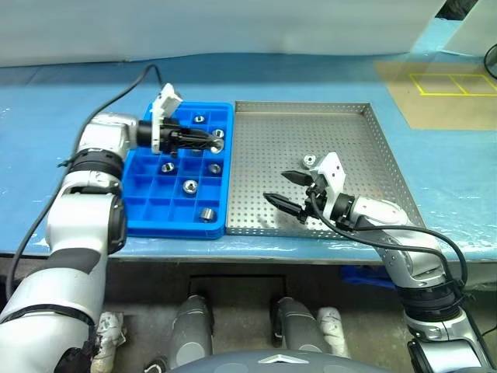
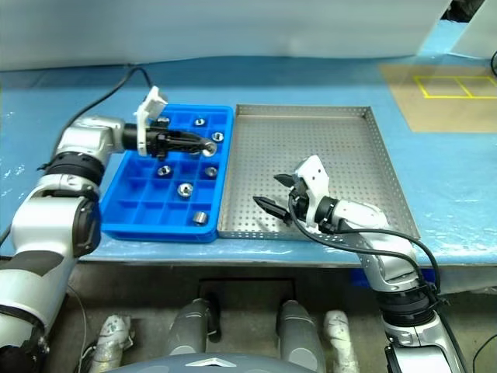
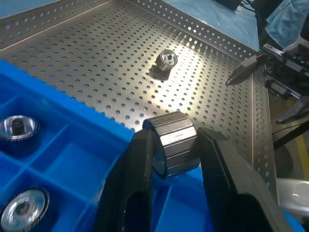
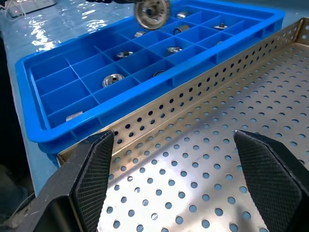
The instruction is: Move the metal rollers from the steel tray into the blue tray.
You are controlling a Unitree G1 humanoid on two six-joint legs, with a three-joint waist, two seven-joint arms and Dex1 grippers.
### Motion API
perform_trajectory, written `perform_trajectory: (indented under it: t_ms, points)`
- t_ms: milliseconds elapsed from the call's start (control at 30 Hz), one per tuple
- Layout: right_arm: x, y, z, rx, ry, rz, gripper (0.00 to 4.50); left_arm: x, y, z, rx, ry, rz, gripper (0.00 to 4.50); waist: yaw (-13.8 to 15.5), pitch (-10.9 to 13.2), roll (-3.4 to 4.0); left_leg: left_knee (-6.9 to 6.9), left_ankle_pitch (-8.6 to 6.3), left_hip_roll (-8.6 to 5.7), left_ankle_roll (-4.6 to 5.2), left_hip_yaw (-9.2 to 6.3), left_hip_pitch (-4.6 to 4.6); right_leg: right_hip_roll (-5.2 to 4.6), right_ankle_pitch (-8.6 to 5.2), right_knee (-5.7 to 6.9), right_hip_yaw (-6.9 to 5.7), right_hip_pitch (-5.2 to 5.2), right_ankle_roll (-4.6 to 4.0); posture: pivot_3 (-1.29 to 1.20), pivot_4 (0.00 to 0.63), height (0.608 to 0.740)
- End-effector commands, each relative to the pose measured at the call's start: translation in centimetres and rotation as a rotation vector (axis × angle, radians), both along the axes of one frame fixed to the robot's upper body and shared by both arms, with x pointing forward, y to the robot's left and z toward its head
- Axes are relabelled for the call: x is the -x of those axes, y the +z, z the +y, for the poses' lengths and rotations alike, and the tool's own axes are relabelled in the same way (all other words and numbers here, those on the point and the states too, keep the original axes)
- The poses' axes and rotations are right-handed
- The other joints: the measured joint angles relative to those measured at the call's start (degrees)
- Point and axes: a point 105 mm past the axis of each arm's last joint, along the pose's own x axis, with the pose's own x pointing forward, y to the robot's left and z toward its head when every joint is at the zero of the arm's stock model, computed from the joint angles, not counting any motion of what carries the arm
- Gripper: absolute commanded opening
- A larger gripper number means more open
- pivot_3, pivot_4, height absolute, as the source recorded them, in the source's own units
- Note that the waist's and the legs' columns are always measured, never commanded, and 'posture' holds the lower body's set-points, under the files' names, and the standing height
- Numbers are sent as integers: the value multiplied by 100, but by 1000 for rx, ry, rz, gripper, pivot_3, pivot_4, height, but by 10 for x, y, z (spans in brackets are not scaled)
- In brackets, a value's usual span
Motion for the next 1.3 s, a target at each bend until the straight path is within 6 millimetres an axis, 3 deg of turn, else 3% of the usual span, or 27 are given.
perform_trajectory:
  t_ms: [33,167,267,400,567,767,1067,1200,1300]
  points:
    - [1,12,12,-24,62,-48,4086,19,13,12,7,-24,-31,1056,26,0,0,-1,3,3,-5,5,3,2,0,7,0,-1,-1,-193,150,740]
    - [1,11,20,-24,111,-43,4086,39,10,29,-6,32,-16,1056,117,1,0,-3,19,19,-31,40,7,14,-1,30,-4,-9,-2,-145,150,740]
    - [-2,9,26,-21,147,-35,4086,57,-5,46,-60,78,13,1056,148,0,1,-7,27,32,-45,45,19,24,-1,39,-4,-10,-2,-102,150,740]
    - [-5,8,36,-23,188,-34,4086,61,-24,65,-103,207,51,1056,191,1,0,-30,37,32,-62,50,32,26,-2,42,-3,-11,-1,-69,150,740]
    - [-5,6,44,-24,227,-33,4086,78,-42,78,-145,234,99,1056,226,0,-3,-31,41,39,-68,50,30,31,-2,46,-7,-13,-1,-54,150,740]
    - [1,5,50,-44,245,-16,4086,89,-63,75,-205,202,139,1056,290,-2,-6,-33,42,42,-69,51,31,38,-2,46,-4,-15,-1,-73,150,740]
    - [3,9,49,-51,222,-29,4086,73,-79,66,-240,238,125,1056,287,-3,-6,-33,45,43,-74,57,45,43,-2,56,8,-13,-1,-100,150,740]
    - [2,9,47,-49,211,-32,4086,58,-77,65,-235,294,88,2340,289,-4,-8,-26,47,42,-78,59,56,42,-3,83,17,-14,0,-107,150,740]
    - [2,9,46,-48,208,-32,4086,63,-74,65,-225,257,103,3252,297,-4,-7,-25,53,39,-87,61,81,42,-6,119,33,-14,1,-110,150,740]
